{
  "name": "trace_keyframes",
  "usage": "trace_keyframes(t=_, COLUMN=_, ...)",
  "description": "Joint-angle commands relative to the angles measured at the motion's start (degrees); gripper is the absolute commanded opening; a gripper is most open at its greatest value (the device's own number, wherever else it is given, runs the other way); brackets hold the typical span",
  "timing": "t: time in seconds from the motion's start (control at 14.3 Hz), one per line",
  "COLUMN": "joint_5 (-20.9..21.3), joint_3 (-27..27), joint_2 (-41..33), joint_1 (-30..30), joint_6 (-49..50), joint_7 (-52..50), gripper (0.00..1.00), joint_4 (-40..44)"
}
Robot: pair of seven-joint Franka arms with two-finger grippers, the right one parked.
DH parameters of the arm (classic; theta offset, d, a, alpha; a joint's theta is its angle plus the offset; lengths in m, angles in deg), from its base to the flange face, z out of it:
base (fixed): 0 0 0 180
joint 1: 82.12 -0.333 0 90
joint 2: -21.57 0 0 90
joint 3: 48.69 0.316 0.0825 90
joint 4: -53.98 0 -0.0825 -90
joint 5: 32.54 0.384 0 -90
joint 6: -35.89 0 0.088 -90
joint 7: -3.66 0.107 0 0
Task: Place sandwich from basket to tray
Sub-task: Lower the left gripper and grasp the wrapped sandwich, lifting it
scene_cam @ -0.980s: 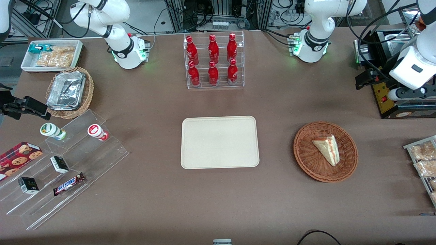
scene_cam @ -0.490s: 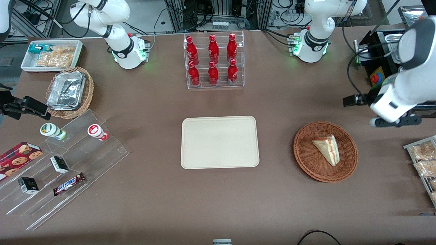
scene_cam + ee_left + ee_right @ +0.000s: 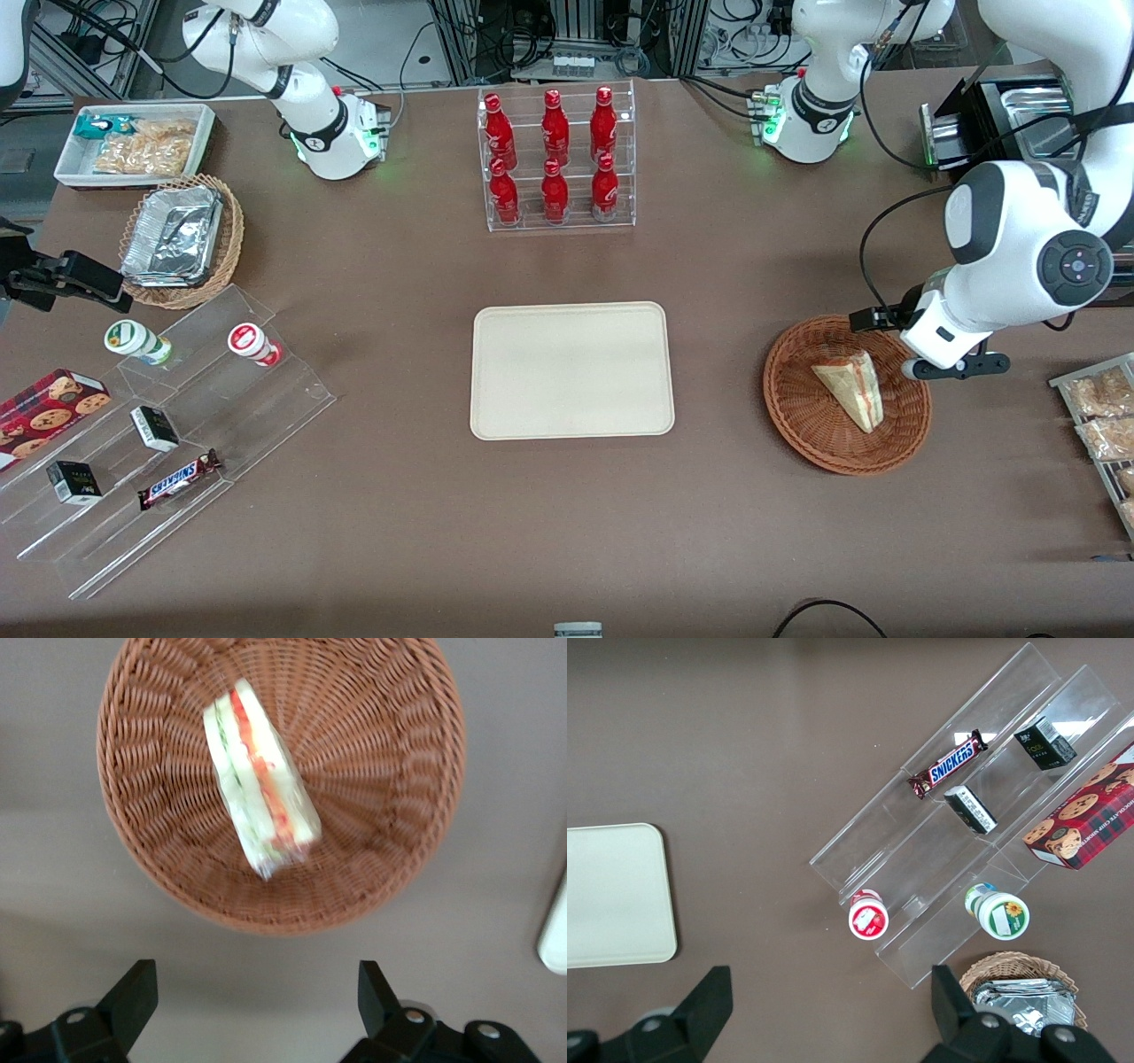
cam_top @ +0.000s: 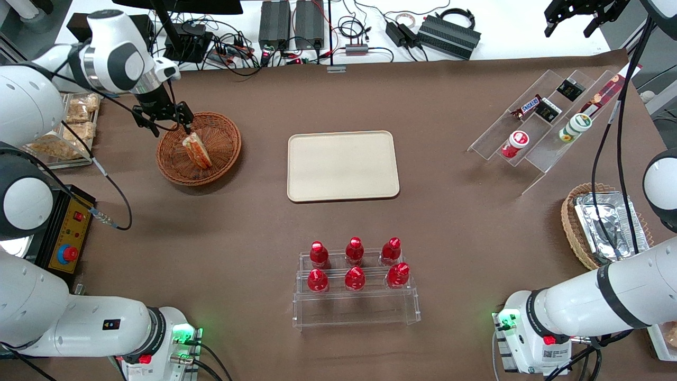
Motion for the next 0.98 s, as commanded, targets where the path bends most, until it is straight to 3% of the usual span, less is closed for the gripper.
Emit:
trace_keyframes(t=0.0, joint_5=-1.26, joint_3=1.07, joint_2=-1.28, joint_1=0.23, joint_6=-7.68, joint_7=-3.04, gripper=1.00, joint_4=-5.72)
trace_keyframes(t=0.49, joint_5=-1.00, joint_3=0.98, joint_2=4.96, joint_1=0.84, joint_6=-19.03, joint_7=-31.17, gripper=1.00, joint_4=-6.00)
trace_keyframes(t=0.91, joint_5=-1.35, joint_3=0.80, joint_2=9.27, joint_1=0.93, joint_6=-25.02, joint_7=-37.26, gripper=1.00, joint_4=-6.17)
